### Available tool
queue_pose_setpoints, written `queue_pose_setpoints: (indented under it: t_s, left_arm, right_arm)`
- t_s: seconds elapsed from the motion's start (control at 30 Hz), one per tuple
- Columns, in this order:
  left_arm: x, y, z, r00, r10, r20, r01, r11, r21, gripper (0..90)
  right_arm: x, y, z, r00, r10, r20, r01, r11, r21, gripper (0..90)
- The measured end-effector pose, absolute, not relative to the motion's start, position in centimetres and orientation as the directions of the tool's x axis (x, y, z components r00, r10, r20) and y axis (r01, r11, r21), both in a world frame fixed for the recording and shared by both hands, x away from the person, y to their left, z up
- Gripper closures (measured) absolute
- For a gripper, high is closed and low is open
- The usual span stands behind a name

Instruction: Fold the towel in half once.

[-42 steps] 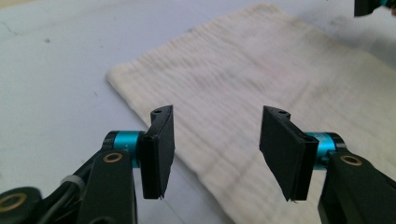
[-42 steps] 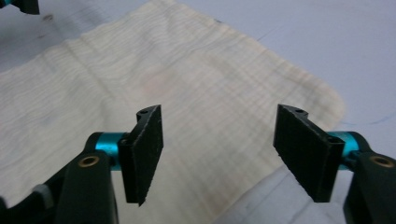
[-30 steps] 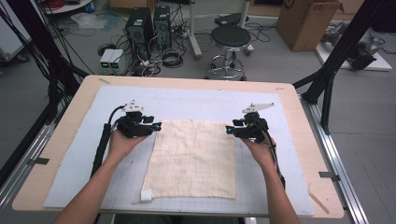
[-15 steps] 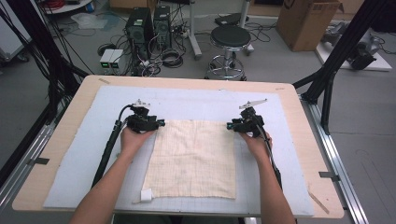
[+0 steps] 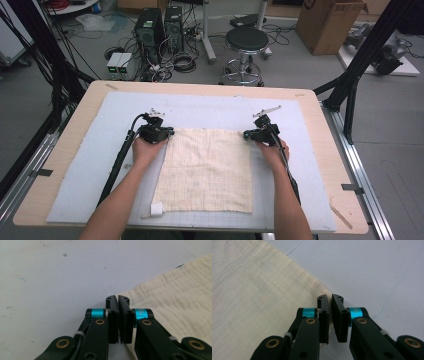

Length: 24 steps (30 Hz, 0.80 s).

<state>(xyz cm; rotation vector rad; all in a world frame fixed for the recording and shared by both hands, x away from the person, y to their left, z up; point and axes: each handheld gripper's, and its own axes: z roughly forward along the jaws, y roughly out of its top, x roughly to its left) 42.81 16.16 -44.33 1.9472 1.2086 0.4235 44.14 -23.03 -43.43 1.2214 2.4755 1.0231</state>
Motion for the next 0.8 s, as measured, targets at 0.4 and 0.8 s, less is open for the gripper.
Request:
queue_pose_setpoints:
  t_s: [0.4,0.8]
  left_arm:
    - [43.7,19.1,-42.3,0.426,0.896,-0.127,0.58,-0.162,0.799,87.7]
    - [44.1,19.7,-39.4,0.461,0.875,-0.144,0.528,-0.141,0.837,87.6]
  right_arm:
    - [45.4,-20.9,-41.4,-0.653,0.749,0.114,0.594,0.413,0.69,86.4]
    - [45.9,-21.4,-38.9,-0.64,0.753,0.152,0.583,0.347,0.735,86.5]
